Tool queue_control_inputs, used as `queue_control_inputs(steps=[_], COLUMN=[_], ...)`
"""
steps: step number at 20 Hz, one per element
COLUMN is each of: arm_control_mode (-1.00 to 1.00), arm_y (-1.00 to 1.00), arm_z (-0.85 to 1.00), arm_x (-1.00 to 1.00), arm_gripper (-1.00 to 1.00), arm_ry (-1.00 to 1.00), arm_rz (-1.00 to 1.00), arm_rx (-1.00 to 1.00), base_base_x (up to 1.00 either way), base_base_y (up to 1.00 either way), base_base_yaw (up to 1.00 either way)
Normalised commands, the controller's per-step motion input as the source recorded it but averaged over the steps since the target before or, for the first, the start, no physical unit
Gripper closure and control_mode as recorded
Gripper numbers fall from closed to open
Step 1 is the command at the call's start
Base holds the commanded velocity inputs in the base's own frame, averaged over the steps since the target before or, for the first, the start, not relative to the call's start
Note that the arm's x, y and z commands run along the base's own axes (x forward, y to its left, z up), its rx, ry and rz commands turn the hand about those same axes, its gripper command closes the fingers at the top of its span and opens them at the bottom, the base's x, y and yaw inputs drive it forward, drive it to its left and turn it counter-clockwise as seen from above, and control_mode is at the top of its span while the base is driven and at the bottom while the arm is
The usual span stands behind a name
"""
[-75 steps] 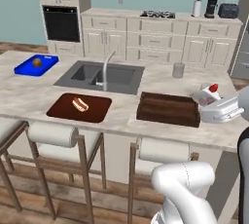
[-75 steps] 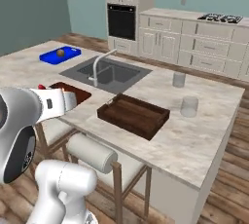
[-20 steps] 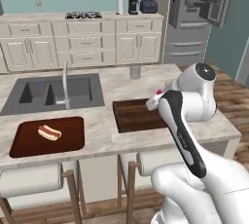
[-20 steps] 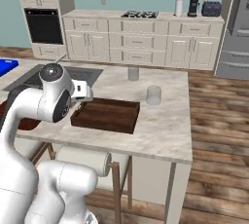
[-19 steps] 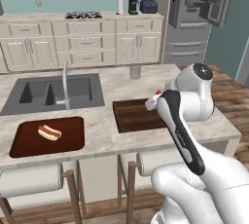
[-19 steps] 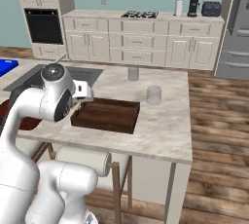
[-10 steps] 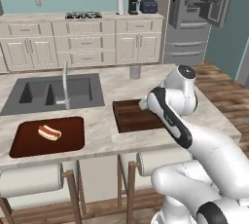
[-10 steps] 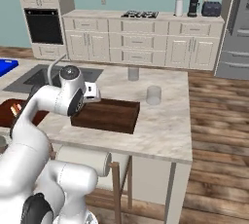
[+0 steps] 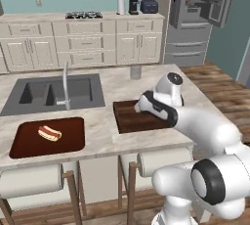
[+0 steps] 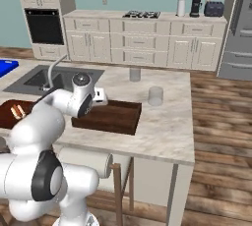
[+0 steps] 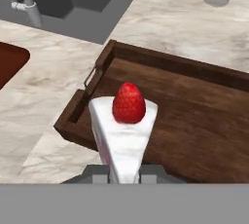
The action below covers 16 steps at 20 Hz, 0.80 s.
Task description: Take the cake and donut from the fridge and place them on the empty tray on the dining counter.
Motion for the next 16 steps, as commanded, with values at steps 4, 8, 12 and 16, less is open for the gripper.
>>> queue_control_inputs(steps=[4,8,12,16], arm_control_mode=[-1.0,-1.0,-1.0,-1.0], arm_y=[0.04,0.03,0.02,0.0], arm_z=[-0.44,-0.38,-0.34,-0.33], arm_x=[0.51,0.56,0.62,0.63], arm_gripper=[1.0,1.0,1.0,1.0], arm_ry=[0.06,0.09,0.07,0.07], arm_rz=[0.0,0.0,0.0,0.0], arm_rx=[-0.03,-0.01,0.0,0.0], base_base_x=[0.0,0.0,0.0,0.0], base_base_y=[0.0,0.0,0.0,0.0], base_base_yaw=[0.0,0.0,0.0,0.0])
